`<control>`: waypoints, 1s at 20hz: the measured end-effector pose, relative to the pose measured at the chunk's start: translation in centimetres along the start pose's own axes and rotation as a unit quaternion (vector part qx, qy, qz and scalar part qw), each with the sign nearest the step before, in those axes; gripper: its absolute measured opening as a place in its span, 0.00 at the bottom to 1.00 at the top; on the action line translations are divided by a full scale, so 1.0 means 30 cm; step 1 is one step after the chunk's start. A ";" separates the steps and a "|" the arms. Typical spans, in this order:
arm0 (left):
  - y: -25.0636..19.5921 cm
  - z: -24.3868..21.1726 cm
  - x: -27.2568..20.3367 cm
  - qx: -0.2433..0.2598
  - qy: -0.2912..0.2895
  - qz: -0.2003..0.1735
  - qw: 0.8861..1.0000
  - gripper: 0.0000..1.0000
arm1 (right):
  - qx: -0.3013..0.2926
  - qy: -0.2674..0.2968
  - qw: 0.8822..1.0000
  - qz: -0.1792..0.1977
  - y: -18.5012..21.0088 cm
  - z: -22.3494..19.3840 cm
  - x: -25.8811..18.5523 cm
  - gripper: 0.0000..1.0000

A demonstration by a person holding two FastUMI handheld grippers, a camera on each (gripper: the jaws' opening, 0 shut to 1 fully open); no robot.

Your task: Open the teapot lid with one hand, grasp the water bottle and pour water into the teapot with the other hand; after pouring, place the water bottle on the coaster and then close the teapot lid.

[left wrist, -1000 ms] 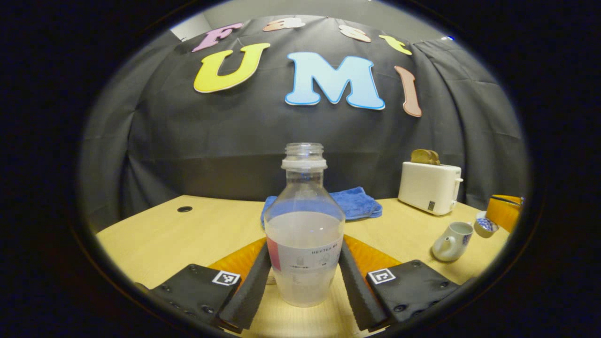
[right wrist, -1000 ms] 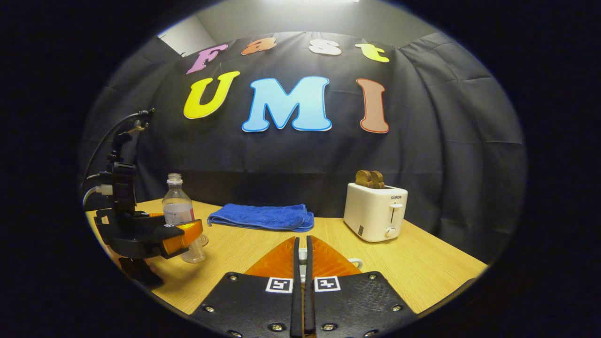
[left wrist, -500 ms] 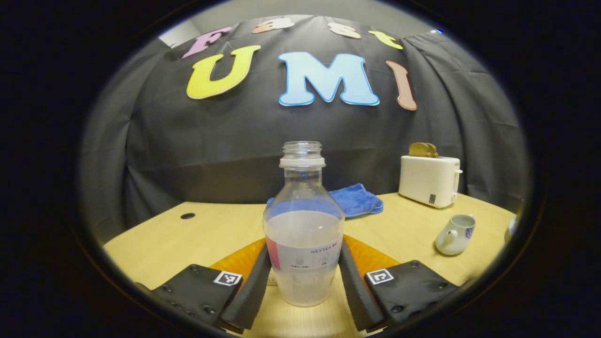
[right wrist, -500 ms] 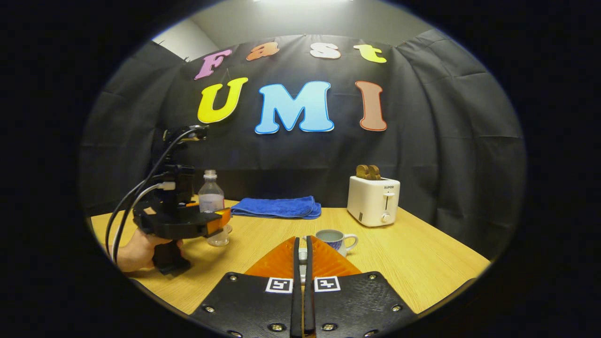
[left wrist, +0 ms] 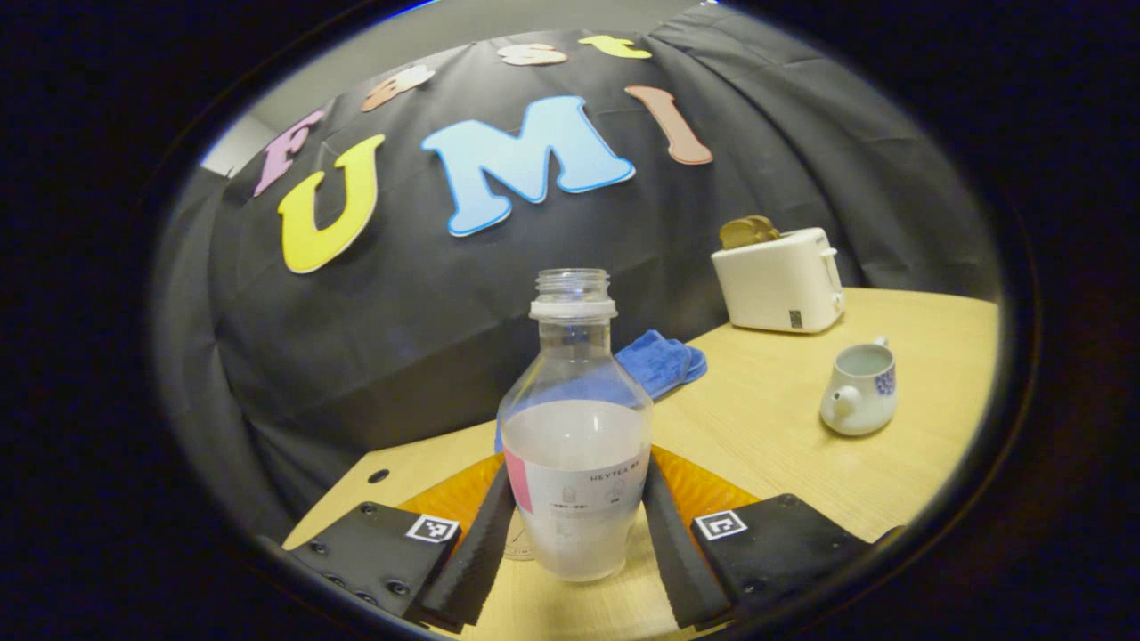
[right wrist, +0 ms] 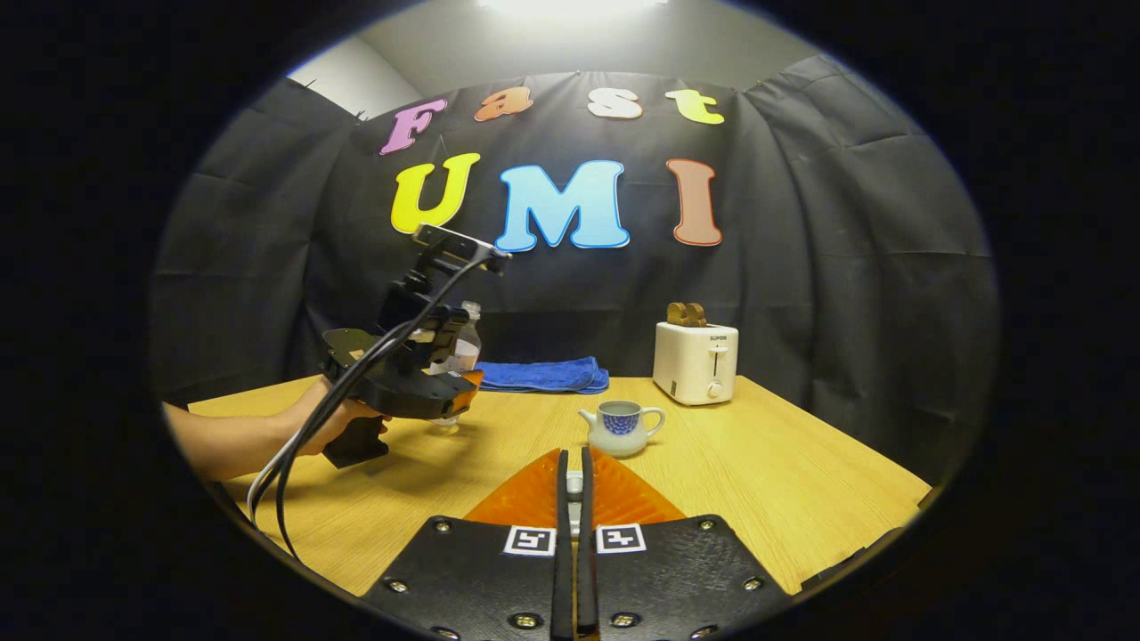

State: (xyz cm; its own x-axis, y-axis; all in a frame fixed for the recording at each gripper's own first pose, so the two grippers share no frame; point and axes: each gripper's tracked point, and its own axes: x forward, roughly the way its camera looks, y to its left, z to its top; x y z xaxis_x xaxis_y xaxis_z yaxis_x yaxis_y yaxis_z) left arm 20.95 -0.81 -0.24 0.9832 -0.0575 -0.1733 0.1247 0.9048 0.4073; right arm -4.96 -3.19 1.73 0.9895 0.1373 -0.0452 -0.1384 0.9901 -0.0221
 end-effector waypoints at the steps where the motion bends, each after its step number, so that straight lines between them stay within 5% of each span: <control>1: -0.016 0.010 0.003 0.023 0.002 0.000 1.000 0.87 | 0.004 0.000 1.000 0.001 0.000 -0.002 -0.014 0.02; 12: -0.169 0.062 0.054 0.255 0.014 -0.001 0.967 0.87 | 0.024 0.014 1.000 -0.006 -0.029 -0.062 -0.080 0.02; 20: -0.252 0.087 0.068 0.347 0.017 -0.016 0.938 0.87 | 0.027 0.018 0.999 -0.002 -0.032 -0.078 -0.086 0.02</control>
State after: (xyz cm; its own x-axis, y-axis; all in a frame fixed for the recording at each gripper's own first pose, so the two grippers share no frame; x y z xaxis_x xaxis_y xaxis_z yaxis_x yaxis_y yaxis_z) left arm 22.37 -8.86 -1.32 0.9741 -0.0554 -0.2192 0.2223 0.4098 0.8847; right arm -7.48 -4.56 -0.48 0.9876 0.1337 -0.0818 -0.1315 0.9908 0.0313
